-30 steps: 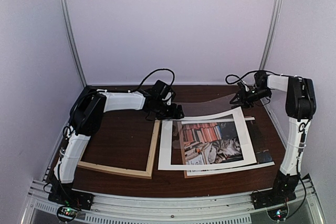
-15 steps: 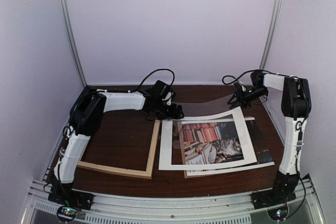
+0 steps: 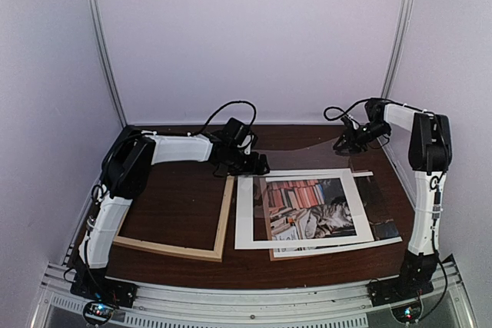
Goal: Put the photo into the frame
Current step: Pick up the glass panel from the mat board.
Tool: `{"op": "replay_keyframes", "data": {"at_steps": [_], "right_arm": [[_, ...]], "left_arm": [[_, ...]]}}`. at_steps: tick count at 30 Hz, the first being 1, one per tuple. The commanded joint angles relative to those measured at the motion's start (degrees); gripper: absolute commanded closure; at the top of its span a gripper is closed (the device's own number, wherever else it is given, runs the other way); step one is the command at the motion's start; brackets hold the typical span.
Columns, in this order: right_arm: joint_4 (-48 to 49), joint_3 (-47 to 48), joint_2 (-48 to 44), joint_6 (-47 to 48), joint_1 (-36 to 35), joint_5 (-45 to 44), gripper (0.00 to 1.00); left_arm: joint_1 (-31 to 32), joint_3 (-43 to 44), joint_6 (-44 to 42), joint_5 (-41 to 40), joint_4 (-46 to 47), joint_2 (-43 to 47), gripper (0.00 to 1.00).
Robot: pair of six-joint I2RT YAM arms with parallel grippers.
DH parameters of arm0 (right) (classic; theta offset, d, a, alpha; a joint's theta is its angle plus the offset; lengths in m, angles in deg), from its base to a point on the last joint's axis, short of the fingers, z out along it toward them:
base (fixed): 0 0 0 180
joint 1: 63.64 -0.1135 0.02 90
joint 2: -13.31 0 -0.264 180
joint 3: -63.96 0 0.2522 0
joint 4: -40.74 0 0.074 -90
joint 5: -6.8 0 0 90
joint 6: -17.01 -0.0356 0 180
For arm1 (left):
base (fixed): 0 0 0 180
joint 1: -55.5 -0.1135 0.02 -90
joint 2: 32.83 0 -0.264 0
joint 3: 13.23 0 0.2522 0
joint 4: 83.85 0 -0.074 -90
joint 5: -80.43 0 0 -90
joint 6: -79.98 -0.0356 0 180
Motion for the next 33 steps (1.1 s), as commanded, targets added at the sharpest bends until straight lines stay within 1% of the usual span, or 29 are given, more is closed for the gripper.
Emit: {"op": "replay_keyframes", "data": {"at_steps": [1, 4, 7, 10, 14, 15, 20, 25, 29, 30, 33], "right_arm": [[-2.5, 3.6, 1.4, 1.2, -0.2, -1.9, 0.70], [-2.9, 4.2, 1.7, 1.3, -0.3, -1.6, 0.71], [-3.1, 3.8, 1.3, 1.3, -0.4, -1.6, 0.76], [-3.0, 2.5, 0.0, 1.4, -0.5, -1.6, 0.84], [-2.3, 0.0, -3.7, 1.1, -0.5, -2.6, 0.99], [-2.1, -0.8, -5.1, 0.9, -0.5, -2.9, 1.00], [-0.8, -4.9, -14.1, 0.0, -0.6, -4.5, 1.00], [-2.6, -5.8, -22.1, 0.4, -1.1, -5.0, 1.00], [-7.4, -5.4, -28.5, 2.5, -2.5, -6.9, 1.00], [-8.5, -5.4, -30.1, 3.2, -4.3, -7.6, 1.00], [-11.1, -5.4, -34.5, 4.8, -6.9, -9.1, 1.00]], "left_arm": [[0.1, -3.9, 0.6, 0.5, -9.8, -3.1, 0.16], [0.1, -4.1, 0.6, 0.5, -9.8, -3.1, 0.16], [0.1, -4.1, 0.6, 0.5, -9.8, -3.1, 0.16], [0.1, -4.1, 0.7, 0.5, -9.5, -3.0, 0.16], [0.1, -4.4, -0.4, 1.5, -7.7, -2.1, 0.15], [0.1, -4.4, -1.2, 2.1, -7.0, -1.6, 0.14], [0.1, -4.5, -7.1, 2.5, -5.0, 4.7, 0.10], [0.1, -3.6, -14.6, 6.0, -4.6, 12.8, 0.07], [0.0, -2.1, -22.4, 8.4, -7.5, 18.0, 0.05], [0.0, -1.5, -24.5, 9.0, -8.6, 19.0, 0.05], [0.1, -0.5, -31.5, 10.9, -11.6, 22.6, 0.04]]}}
